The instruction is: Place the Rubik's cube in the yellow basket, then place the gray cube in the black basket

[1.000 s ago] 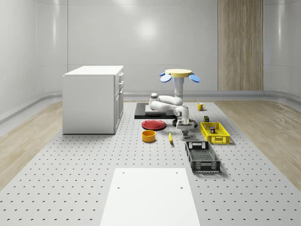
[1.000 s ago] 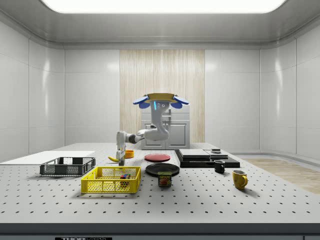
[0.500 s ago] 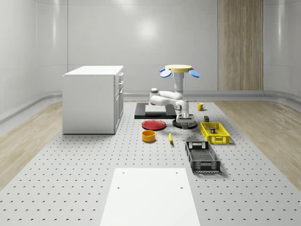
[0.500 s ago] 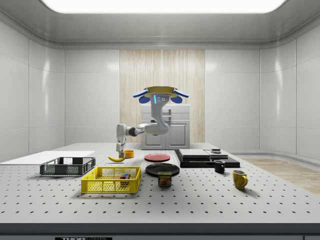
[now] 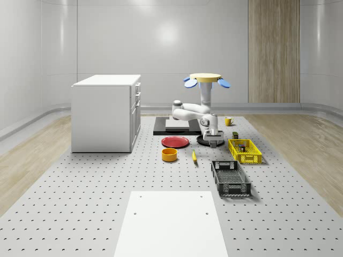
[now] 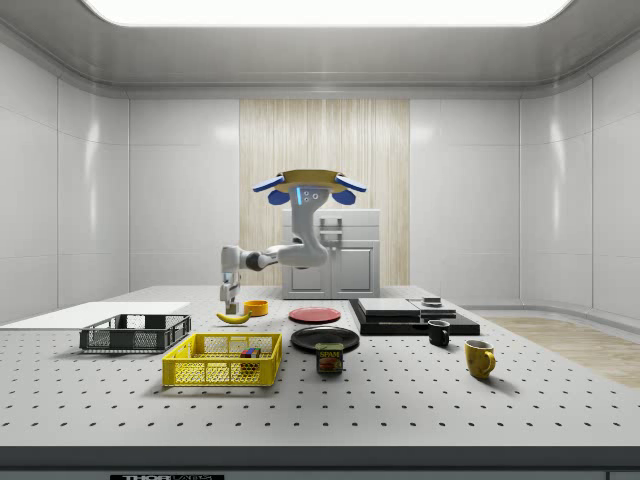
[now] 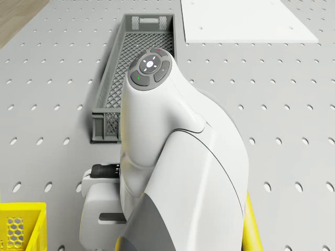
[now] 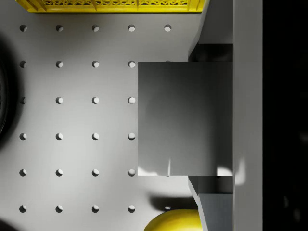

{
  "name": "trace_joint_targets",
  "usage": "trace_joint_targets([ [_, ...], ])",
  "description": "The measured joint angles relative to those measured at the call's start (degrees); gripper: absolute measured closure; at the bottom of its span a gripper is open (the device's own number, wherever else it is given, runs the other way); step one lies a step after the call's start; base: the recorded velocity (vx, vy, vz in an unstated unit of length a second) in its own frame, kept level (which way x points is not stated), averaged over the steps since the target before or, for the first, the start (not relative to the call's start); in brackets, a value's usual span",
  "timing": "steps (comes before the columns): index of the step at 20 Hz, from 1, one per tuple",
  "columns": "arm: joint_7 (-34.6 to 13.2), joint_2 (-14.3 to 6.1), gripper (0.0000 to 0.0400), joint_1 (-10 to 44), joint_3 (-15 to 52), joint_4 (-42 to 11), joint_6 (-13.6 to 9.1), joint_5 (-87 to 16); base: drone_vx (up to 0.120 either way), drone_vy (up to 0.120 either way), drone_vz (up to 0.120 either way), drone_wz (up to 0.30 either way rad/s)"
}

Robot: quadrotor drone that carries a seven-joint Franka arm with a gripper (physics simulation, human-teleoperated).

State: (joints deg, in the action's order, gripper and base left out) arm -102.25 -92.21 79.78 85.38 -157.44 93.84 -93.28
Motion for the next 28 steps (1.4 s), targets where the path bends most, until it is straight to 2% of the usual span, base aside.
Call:
trace_joint_targets([
  [8,0.0,-0.1,0.015,0.0,0.0,0.0,0.1,0.1,0.12,0.11,0.0,0.0],
  [28,0.0,-0.4,0.015,0.0,0.0,0.0,0.3,0.2,0.12,0.0,0.0,0.0],
])
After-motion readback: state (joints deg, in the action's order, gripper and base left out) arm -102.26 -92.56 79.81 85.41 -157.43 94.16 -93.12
